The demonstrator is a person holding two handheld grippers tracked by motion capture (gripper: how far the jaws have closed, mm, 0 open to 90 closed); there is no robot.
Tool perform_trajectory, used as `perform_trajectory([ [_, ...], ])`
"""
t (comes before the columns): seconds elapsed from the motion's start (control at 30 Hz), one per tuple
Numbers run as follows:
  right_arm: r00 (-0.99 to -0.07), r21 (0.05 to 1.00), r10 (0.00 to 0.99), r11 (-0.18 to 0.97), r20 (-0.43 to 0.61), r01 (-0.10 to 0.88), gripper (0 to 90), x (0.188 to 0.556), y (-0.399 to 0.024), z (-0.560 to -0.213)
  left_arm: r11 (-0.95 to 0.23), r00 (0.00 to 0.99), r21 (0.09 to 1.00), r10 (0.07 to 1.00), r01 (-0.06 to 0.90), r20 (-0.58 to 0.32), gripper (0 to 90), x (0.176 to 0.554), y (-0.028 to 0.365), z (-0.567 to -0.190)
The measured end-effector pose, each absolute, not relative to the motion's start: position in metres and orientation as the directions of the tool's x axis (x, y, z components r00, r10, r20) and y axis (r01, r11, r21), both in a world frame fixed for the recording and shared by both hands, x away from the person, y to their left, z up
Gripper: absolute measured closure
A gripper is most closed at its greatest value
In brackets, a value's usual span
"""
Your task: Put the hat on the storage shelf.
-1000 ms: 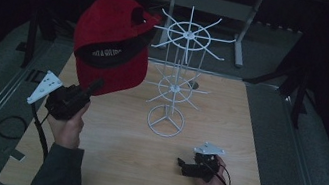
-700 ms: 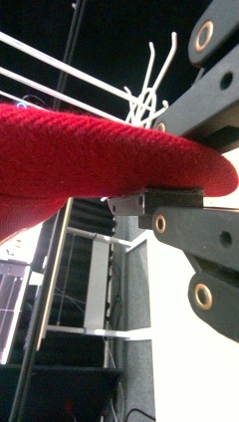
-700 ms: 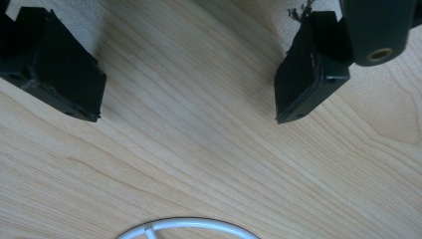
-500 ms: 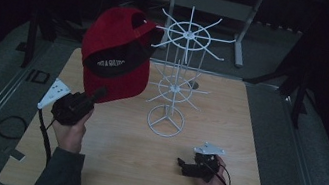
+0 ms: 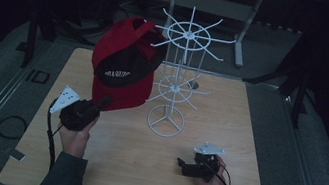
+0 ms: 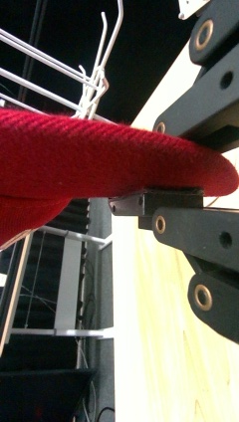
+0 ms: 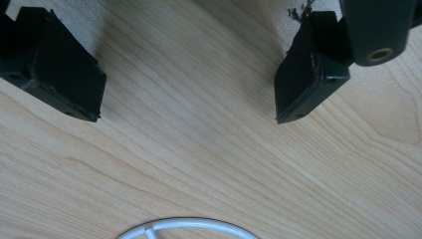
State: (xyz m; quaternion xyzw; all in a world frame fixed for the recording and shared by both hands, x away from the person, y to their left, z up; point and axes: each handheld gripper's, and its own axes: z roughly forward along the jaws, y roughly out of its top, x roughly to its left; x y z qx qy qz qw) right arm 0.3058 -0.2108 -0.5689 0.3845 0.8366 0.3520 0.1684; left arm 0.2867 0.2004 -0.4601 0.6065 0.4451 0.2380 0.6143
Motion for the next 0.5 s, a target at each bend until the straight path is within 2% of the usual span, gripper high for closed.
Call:
perform_trajectory([
  [0.5,-0.647,0.718,0.763,0.456,-0.01,0.526,12.8,0.3057,-0.2108,-0.5688,0.122,0.502,0.957,0.83,0.262,-0.243,84.4,0.2866,0.1934,-0.4663],
])
